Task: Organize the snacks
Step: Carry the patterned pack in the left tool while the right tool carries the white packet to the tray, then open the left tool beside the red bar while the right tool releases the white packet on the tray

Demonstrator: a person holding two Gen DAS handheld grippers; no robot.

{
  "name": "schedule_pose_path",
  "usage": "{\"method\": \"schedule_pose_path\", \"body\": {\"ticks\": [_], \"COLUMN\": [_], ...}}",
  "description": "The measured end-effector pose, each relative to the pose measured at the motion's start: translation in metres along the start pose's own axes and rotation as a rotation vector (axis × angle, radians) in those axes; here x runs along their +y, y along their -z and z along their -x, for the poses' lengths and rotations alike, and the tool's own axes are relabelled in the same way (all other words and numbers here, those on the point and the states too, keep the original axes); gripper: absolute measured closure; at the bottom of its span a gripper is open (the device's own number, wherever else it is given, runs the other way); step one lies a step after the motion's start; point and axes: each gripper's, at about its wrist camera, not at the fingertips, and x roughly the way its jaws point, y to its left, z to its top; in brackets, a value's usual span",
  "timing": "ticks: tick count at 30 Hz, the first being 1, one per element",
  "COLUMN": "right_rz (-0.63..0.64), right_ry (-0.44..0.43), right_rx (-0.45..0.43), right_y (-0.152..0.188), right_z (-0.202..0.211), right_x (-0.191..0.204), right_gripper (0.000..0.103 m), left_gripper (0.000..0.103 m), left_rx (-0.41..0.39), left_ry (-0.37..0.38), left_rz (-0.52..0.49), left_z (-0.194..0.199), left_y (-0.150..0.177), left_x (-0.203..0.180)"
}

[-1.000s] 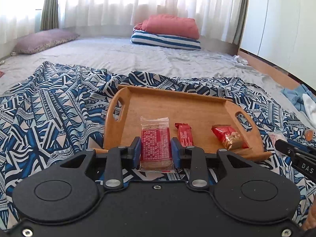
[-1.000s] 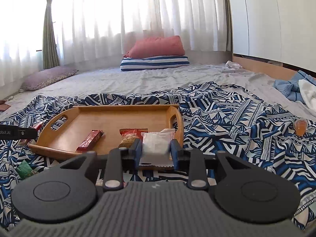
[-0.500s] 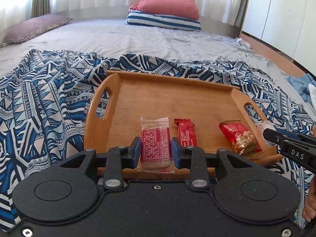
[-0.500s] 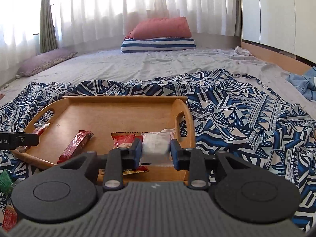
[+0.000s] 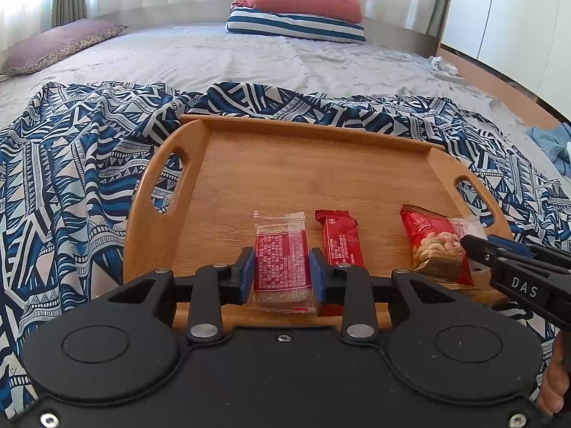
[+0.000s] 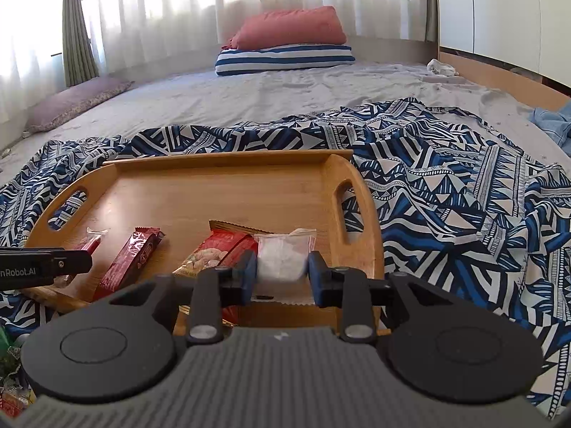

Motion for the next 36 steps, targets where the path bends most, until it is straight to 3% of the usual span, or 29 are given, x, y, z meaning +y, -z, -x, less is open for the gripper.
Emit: {"method": "schedule_pose_path", "body": {"ticks": [36], "right_rz": [-0.005], "right_ry": [-0.071], "right_rx": [0.031], "right_y": [0.005], "right_z": [-0.018], "right_x": [0.017], "right_gripper": [0.066], "left_gripper": [0.072], "left_rx": [0.0], "left_ry": [0.021], "left_rz": [-0.041], "left_z": [-0.015], "left_y": [0.008], "left_x": [-0.015]}}
